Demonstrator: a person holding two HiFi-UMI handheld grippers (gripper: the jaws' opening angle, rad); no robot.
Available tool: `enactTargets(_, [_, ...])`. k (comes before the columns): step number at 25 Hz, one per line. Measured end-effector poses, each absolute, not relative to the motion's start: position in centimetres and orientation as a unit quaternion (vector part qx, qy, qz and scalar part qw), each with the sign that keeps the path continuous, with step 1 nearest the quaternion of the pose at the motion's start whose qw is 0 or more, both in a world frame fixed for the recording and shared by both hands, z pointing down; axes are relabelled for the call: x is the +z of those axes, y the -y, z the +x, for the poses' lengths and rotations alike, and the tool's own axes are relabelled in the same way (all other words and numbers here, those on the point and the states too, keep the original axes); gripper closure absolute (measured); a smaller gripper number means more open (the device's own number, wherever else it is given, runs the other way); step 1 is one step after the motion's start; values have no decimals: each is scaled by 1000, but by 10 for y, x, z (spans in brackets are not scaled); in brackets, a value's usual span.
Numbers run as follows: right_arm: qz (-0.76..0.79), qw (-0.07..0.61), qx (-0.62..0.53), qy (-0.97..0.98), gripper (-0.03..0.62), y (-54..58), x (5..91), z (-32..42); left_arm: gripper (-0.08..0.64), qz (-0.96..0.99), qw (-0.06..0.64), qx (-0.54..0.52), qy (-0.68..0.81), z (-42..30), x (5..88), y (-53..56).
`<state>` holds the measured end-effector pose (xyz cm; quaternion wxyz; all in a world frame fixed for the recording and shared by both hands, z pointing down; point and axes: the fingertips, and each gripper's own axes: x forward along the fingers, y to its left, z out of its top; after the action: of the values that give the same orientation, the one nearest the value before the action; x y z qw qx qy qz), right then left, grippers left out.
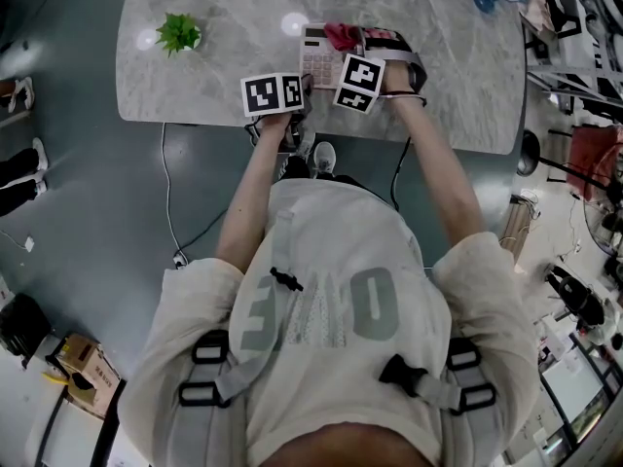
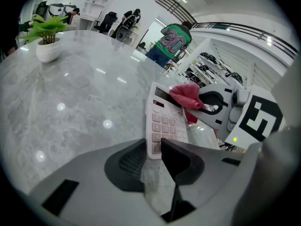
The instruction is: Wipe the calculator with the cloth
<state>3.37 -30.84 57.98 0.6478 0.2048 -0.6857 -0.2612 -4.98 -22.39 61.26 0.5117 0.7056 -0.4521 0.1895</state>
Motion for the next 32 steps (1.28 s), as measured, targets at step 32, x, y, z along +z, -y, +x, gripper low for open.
enactTargets(32, [132,659,-212,709,538,201,606,29,451,707,516,177,451,-50,613,224])
